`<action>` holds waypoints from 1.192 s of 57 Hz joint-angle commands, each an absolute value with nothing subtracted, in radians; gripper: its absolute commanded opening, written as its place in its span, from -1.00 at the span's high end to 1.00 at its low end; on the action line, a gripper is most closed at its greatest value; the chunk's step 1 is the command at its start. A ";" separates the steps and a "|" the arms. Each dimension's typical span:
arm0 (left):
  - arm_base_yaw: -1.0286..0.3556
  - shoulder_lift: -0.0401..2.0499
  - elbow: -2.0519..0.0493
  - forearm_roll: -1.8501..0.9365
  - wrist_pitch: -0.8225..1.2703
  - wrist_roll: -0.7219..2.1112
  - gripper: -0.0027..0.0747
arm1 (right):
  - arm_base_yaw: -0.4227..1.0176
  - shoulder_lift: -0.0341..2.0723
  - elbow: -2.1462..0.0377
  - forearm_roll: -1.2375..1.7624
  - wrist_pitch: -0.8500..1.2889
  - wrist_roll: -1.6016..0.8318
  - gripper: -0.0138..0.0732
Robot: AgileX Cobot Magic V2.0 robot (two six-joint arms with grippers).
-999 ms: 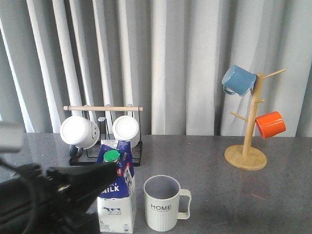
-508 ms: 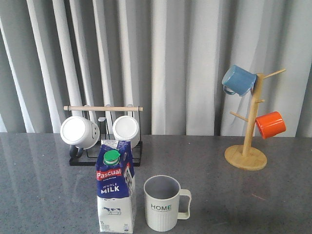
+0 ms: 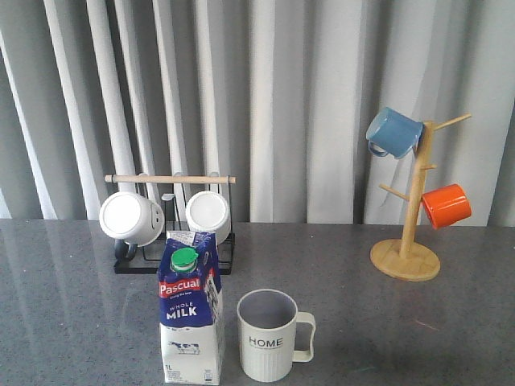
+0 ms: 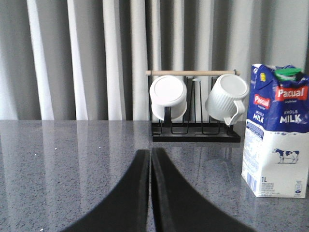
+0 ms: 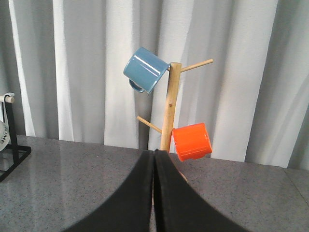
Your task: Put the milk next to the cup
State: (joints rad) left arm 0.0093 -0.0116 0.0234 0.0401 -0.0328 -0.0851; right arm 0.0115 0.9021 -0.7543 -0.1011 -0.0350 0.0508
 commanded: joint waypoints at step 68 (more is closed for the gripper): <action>0.017 -0.024 -0.004 -0.013 0.019 0.007 0.95 | 0.007 0.891 -0.788 -0.109 -0.113 0.052 0.70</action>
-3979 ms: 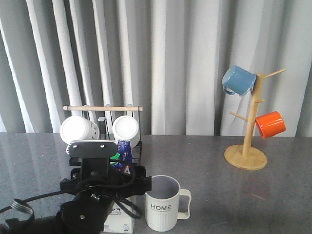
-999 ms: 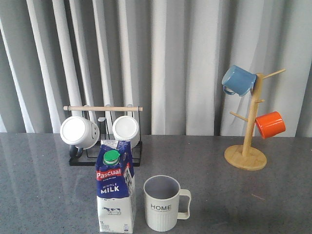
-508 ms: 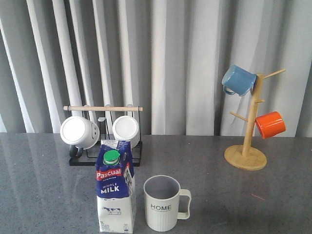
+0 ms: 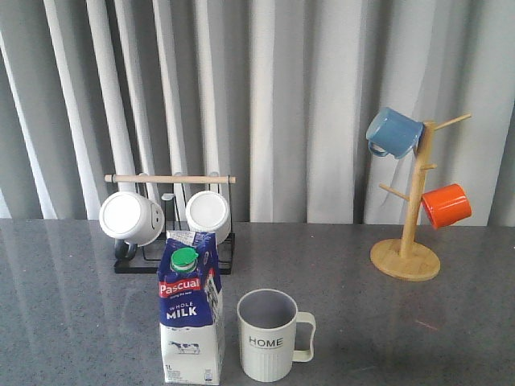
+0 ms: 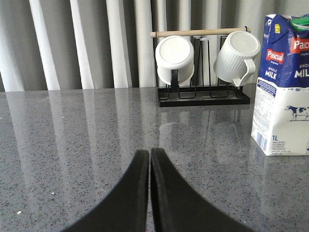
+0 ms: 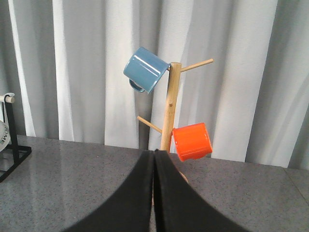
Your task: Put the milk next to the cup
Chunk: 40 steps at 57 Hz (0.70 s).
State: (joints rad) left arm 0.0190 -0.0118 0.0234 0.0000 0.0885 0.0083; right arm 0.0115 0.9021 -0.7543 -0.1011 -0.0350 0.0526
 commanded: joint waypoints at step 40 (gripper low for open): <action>0.017 -0.024 -0.004 -0.013 0.021 0.007 0.95 | 0.007 0.538 -0.444 -0.106 -0.140 0.013 0.70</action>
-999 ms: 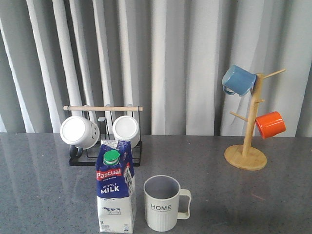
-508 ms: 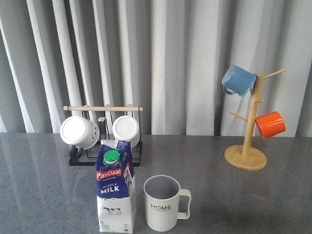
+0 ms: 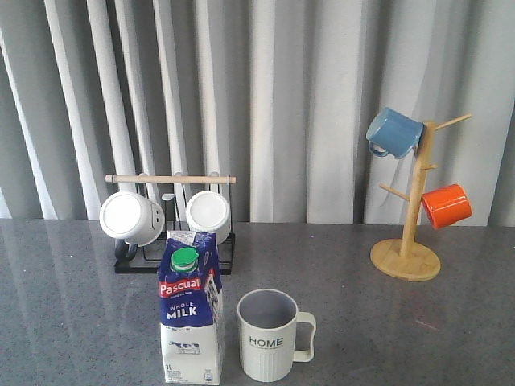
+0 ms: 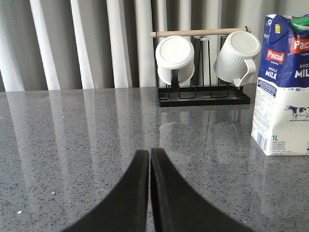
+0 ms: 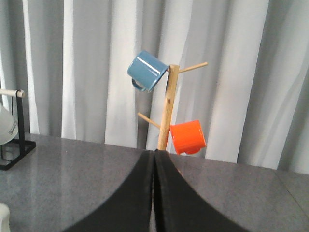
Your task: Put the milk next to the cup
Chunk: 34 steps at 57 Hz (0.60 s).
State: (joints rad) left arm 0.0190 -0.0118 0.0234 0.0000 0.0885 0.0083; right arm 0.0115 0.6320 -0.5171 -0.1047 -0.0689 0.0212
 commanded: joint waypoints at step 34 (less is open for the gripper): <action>0.017 -0.024 -0.004 -0.015 0.022 0.007 0.95 | 0.007 -0.026 0.038 -0.032 -0.074 0.039 0.70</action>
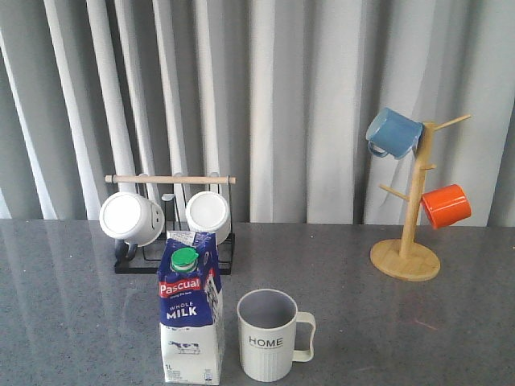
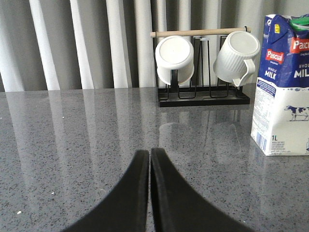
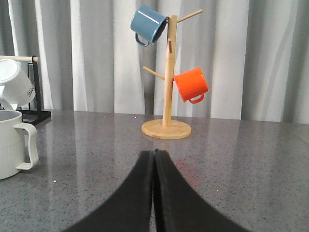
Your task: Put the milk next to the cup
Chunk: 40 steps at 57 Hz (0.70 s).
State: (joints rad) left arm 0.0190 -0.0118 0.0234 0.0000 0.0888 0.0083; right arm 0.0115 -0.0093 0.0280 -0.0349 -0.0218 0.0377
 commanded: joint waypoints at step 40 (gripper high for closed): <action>0.017 -0.024 -0.004 -0.015 0.022 0.007 0.95 | 0.007 -0.025 0.038 -0.029 -0.073 0.048 0.70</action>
